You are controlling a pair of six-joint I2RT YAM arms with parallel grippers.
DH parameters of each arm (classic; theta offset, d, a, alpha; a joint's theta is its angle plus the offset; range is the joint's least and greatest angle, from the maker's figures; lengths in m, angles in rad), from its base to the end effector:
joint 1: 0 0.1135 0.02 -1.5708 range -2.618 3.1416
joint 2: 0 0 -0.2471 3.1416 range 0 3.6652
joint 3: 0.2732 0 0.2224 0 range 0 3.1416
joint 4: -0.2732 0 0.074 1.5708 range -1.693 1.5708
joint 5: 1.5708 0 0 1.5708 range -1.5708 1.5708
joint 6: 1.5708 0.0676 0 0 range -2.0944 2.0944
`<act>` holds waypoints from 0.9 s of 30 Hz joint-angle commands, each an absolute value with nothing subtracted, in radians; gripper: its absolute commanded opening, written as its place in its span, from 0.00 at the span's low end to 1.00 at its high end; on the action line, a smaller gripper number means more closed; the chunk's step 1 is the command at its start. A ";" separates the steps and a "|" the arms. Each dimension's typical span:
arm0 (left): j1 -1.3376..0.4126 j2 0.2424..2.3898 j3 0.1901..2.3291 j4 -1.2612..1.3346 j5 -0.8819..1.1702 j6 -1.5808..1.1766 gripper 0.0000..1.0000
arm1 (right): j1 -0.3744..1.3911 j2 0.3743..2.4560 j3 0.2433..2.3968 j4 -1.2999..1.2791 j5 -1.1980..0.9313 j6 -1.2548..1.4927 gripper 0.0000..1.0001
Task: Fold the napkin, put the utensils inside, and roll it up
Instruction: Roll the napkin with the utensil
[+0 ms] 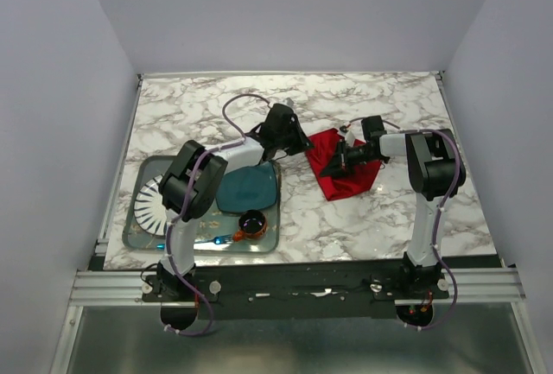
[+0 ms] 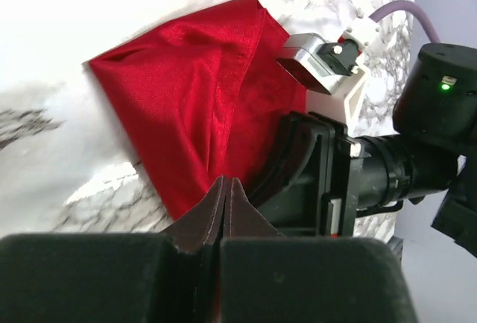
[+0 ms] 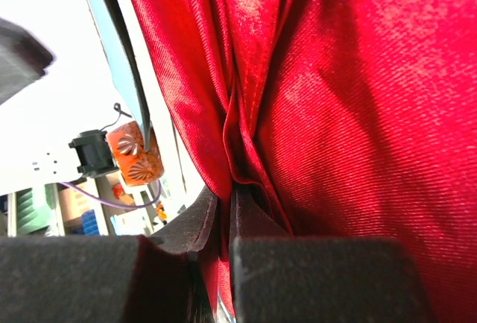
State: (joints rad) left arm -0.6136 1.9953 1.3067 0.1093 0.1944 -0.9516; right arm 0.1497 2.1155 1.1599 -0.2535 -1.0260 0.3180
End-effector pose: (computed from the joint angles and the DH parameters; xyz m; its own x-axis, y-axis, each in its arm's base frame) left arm 0.3544 -0.2656 0.1721 -0.8275 -0.3945 -0.3996 0.0401 0.6682 -0.7429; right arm 0.3466 0.1107 0.0826 -0.9962 0.0136 -0.0860 -0.0685 0.4875 0.8704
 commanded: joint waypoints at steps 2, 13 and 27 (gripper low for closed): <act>-0.604 2.120 1.367 0.193 0.317 -0.982 0.00 | 0.146 2.131 1.173 -0.334 -0.850 0.259 0.11; -0.604 2.232 1.422 0.209 0.324 -0.924 0.00 | 0.147 2.146 1.200 -0.362 -0.845 0.242 0.11; -0.627 2.275 1.528 0.036 0.285 -0.897 0.00 | 0.149 2.137 1.206 -0.383 -0.819 0.238 0.11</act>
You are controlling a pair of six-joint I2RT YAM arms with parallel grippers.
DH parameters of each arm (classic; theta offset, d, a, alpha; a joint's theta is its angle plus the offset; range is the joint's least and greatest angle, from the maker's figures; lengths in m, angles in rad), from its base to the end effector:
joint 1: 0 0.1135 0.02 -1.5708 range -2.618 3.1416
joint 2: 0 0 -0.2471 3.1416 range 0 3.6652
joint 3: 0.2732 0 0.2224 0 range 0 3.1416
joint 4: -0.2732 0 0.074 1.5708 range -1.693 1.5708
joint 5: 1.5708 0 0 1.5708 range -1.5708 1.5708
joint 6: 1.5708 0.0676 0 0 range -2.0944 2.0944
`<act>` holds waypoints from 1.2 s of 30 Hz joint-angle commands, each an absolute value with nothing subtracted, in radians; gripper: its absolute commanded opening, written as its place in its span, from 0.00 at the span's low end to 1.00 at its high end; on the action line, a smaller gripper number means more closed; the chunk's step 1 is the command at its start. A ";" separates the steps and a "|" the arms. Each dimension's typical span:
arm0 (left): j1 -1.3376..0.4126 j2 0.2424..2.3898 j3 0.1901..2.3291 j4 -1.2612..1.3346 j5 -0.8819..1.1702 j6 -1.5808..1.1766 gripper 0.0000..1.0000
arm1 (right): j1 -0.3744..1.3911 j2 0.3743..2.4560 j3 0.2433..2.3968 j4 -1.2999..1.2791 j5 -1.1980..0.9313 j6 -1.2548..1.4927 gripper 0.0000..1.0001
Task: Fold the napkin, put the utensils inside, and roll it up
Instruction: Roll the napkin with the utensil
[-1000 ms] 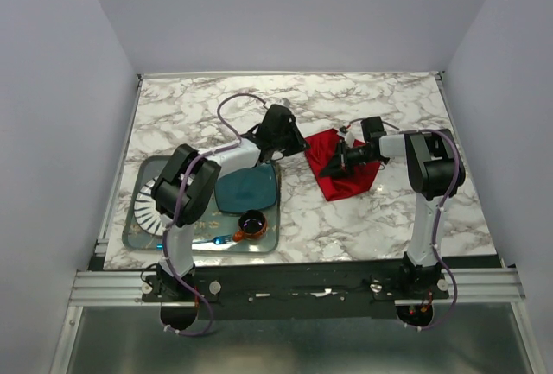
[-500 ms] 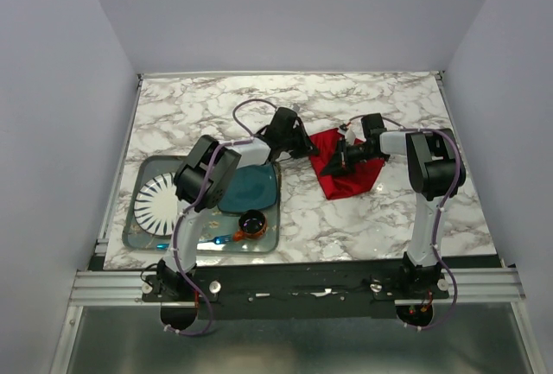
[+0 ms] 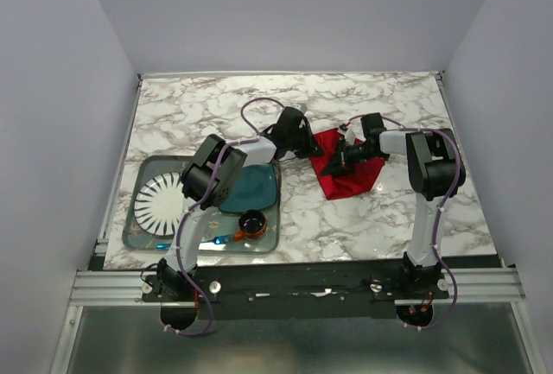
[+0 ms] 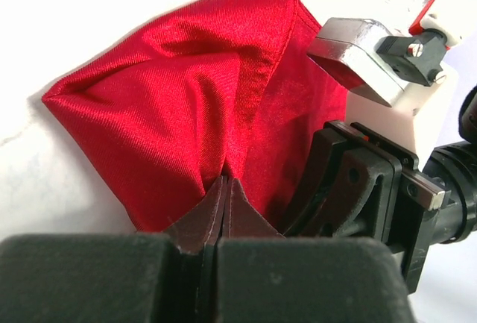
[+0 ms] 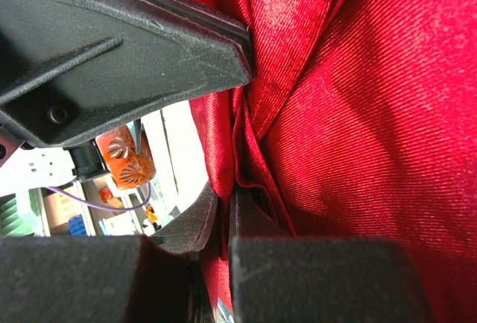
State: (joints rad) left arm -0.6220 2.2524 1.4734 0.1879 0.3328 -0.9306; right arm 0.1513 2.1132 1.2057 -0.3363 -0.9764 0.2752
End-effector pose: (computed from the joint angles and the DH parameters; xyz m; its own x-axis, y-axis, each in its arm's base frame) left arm 0.3811 -0.3004 0.1208 -0.8890 -0.2953 -0.3500 0.0974 0.6248 -0.7747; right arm 0.3500 0.1100 0.0874 -0.9954 0.0022 -0.0959 -0.0800 0.5330 0.8423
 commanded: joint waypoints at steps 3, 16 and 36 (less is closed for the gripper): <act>-0.623 2.304 1.535 -0.042 0.244 -0.928 0.00 | 0.150 2.118 1.216 -0.417 -0.784 0.218 0.17; -0.617 2.310 1.592 -0.330 0.143 -0.933 0.00 | 0.230 1.961 1.327 -0.658 -0.384 0.081 0.52; -0.594 2.316 1.582 -0.293 0.222 -0.939 0.00 | 0.695 1.664 0.914 -0.049 0.446 -0.342 1.00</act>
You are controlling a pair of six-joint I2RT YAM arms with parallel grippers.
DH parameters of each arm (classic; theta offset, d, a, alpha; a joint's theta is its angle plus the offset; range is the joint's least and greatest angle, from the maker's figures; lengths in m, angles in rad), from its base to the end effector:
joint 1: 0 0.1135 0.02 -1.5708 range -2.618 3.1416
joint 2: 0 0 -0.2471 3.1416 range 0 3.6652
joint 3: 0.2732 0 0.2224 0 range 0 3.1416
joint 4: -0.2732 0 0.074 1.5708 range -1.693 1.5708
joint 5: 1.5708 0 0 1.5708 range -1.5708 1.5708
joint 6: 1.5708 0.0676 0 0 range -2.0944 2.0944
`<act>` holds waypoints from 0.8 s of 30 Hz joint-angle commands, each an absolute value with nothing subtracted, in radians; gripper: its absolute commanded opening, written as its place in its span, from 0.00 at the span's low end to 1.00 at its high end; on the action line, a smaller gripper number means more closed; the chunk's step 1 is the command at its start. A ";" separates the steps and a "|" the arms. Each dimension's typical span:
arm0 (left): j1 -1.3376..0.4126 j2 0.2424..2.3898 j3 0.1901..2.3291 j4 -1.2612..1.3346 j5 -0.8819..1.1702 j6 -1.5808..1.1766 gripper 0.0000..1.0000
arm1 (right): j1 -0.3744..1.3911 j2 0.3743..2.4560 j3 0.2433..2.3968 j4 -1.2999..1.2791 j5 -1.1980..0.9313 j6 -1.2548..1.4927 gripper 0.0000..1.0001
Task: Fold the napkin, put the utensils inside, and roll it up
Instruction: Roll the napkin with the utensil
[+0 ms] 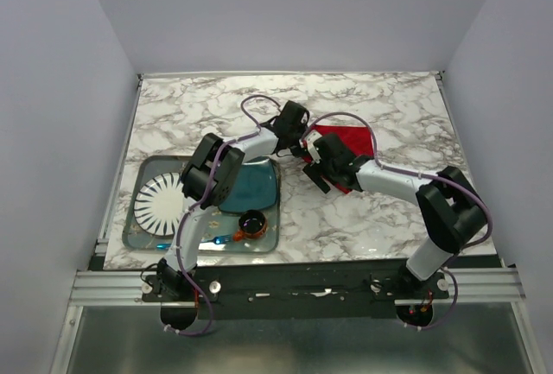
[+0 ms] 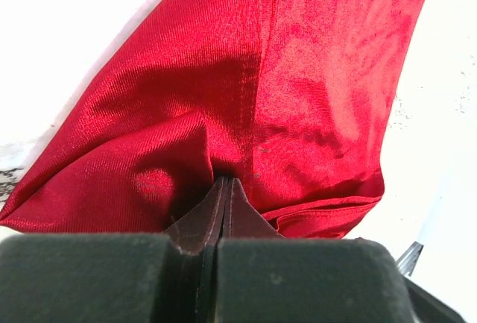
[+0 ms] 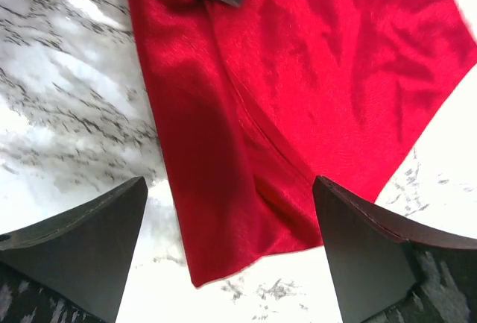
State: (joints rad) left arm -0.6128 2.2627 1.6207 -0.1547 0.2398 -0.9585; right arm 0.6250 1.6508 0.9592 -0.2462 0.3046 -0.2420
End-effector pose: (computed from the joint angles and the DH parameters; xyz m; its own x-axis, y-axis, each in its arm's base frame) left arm 0.3857 -0.2908 0.1237 -0.9046 -0.3357 -0.2628 -0.0795 0.7384 -0.6697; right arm 0.2753 0.1736 0.1578 -0.5355 -0.6683 -0.5164 -0.5589 0.7388 -0.3765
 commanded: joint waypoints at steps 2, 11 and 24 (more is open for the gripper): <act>-0.588 2.316 1.575 -0.287 0.229 -0.939 0.00 | 0.713 1.677 0.917 -0.029 0.469 -0.336 0.99; -0.580 2.316 1.572 -0.275 0.238 -0.945 0.00 | 0.727 1.779 0.983 -0.104 0.539 -0.319 1.00; -0.568 2.324 1.575 -0.272 0.262 -0.946 0.00 | 0.730 1.884 1.031 -0.149 0.558 -0.337 0.64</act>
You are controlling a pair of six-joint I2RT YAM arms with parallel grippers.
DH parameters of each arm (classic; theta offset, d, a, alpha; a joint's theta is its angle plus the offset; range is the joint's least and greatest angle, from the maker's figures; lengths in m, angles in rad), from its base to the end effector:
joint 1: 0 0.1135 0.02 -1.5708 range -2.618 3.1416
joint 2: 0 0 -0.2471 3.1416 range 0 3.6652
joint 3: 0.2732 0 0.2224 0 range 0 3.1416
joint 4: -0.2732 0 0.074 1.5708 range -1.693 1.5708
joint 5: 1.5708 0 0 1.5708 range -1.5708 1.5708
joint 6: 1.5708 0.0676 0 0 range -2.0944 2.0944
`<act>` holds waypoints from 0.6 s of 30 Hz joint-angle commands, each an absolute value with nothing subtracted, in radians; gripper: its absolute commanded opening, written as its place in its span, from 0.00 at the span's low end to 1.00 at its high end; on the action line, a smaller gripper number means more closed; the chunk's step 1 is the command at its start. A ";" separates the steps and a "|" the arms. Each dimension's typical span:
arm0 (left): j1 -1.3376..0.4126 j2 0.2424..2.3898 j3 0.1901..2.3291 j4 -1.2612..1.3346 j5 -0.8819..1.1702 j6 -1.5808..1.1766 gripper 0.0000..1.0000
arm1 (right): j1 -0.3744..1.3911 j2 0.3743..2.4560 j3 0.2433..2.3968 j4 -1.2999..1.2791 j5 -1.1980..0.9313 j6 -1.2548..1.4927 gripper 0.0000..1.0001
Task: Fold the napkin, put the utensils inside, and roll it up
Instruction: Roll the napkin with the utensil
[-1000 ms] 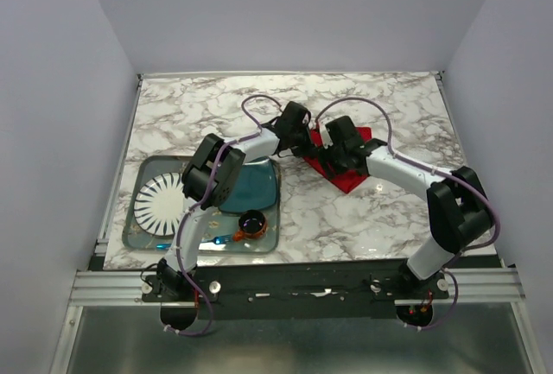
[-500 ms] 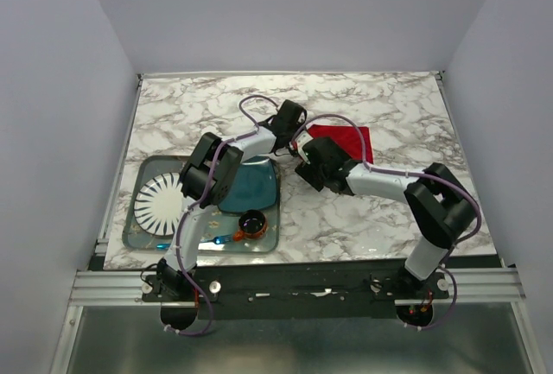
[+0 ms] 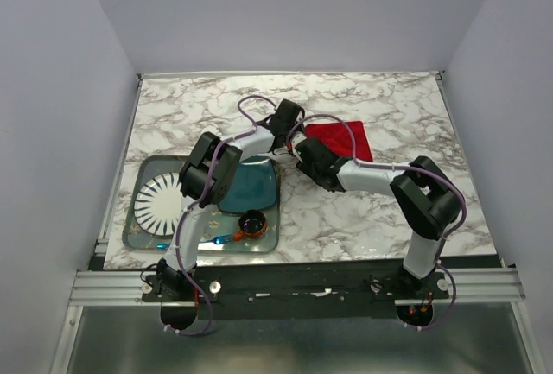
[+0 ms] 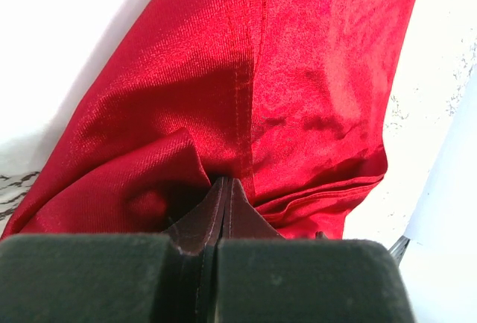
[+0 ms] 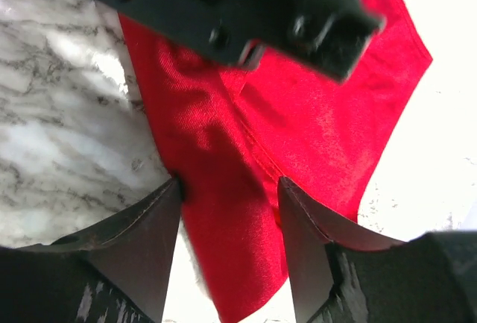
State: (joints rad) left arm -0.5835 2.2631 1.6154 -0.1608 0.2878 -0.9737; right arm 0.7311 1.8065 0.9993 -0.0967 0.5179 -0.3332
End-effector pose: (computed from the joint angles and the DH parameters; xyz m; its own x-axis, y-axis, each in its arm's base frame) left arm 0.3905 -0.2808 0.1220 -0.9115 -0.3484 -0.2185 -0.1101 0.7187 -0.6865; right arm 0.2838 0.2096 0.1363 -0.4376 -0.7742 -0.4573 -0.5241 0.6329 -0.5699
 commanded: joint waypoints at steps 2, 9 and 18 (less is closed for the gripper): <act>-0.568 2.325 1.575 -0.270 0.267 -0.942 0.00 | 0.729 1.908 1.034 -0.155 0.539 -0.341 0.66; -0.554 2.329 1.577 -0.272 0.284 -0.937 0.00 | 0.684 1.913 1.055 -0.236 0.341 -0.316 0.49; -0.545 2.307 1.563 -0.212 0.337 -0.914 0.00 | 0.591 1.916 1.124 -0.357 0.106 -0.296 0.24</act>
State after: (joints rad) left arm -0.5552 2.2677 1.6138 -0.1528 0.3275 -0.9718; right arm 0.6369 1.8610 1.1168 -0.2169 0.2806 -0.3214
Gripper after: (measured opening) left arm 0.008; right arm 0.291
